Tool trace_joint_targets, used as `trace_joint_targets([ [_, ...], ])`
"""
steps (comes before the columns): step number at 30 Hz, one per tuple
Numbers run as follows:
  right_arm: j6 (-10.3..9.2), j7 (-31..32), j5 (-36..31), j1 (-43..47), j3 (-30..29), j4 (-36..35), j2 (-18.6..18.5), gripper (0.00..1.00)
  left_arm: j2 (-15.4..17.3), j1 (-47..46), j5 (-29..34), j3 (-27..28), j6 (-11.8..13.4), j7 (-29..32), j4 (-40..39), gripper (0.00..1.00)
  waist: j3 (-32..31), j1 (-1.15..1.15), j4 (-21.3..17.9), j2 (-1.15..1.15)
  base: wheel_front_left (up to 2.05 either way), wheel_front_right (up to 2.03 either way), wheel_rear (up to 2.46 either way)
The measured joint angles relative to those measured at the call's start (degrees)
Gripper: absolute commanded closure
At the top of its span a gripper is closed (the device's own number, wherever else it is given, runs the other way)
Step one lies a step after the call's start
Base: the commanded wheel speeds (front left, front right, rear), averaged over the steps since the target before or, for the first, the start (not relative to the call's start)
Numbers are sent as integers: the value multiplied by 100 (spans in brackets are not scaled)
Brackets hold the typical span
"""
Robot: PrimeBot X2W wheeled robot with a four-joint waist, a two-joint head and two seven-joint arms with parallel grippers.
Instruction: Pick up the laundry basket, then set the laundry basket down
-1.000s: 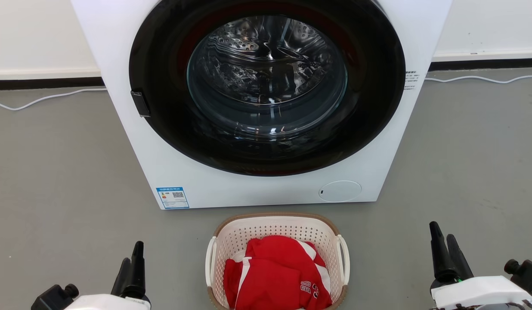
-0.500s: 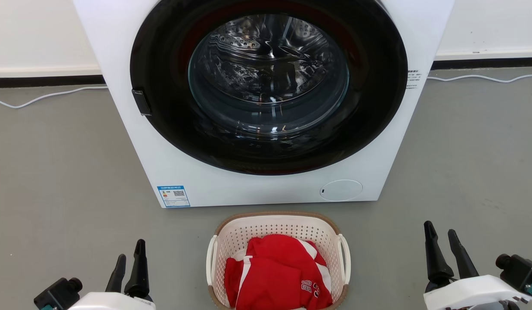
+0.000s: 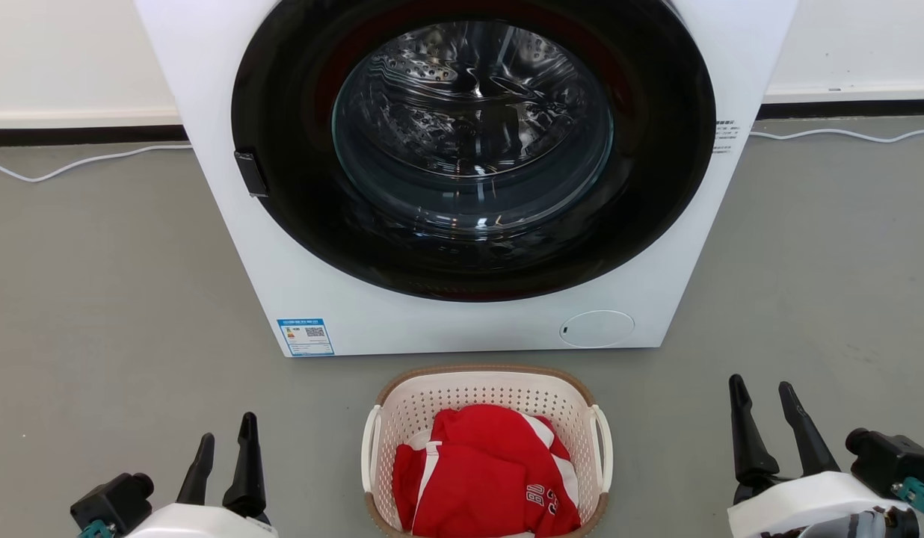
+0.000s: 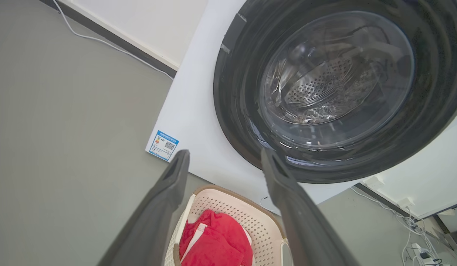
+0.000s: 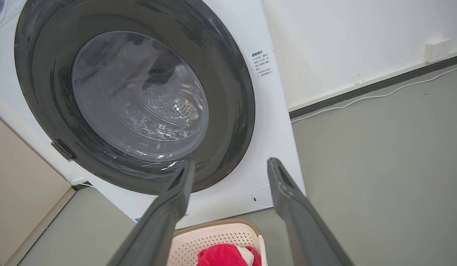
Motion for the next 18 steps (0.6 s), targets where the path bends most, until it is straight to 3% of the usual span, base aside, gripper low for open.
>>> trace_joint_targets([
  [18,1,-291,-1422,-1,-4,37,3,0,5,9,1192,9,49,-310,-74,0,-11,0,4,0,0,0,0],
])
